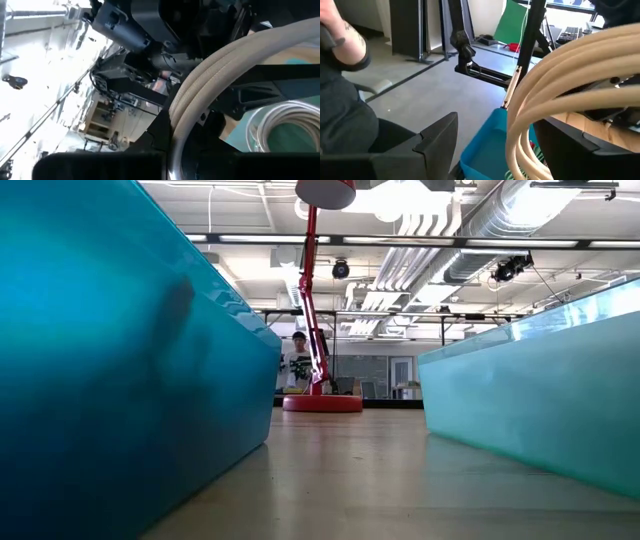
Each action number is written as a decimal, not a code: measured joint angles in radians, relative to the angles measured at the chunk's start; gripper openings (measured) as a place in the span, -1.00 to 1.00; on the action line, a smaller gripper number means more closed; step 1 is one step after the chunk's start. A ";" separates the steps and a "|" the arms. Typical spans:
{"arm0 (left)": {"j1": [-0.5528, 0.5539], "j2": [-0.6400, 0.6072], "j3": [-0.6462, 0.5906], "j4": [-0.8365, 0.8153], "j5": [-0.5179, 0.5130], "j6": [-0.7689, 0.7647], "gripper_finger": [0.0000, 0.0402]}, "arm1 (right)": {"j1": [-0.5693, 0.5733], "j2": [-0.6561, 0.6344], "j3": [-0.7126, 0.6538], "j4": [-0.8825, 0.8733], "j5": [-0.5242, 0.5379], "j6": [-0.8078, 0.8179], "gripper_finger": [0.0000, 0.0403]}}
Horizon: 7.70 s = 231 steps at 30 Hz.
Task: Pick & Place USB Port
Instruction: Put the white USB cable into the green bin, then return to Home Position
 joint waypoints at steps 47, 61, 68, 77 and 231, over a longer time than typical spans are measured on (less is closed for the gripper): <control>-0.022 0.002 0.000 -0.030 -0.324 0.157 -0.73 | 0.059 0.051 0.002 -0.119 0.390 -0.110 -0.95; -0.028 -0.003 0.002 -0.334 -0.348 0.040 -0.72 | 0.114 0.052 -0.001 -0.220 0.594 -0.110 -0.95; -0.052 -0.002 0.002 -0.495 -0.361 -0.179 -0.72 | 0.141 0.051 -0.001 -0.433 0.718 0.039 -0.95; -0.089 -0.002 0.002 -0.797 -0.305 -0.526 -0.72 | 0.153 0.050 0.000 -0.854 0.474 0.580 -0.95; -0.021 -1.481 -0.668 -1.130 -0.393 -0.981 -1.00 | -0.491 -1.395 -0.356 -0.907 -0.192 -0.081 -1.00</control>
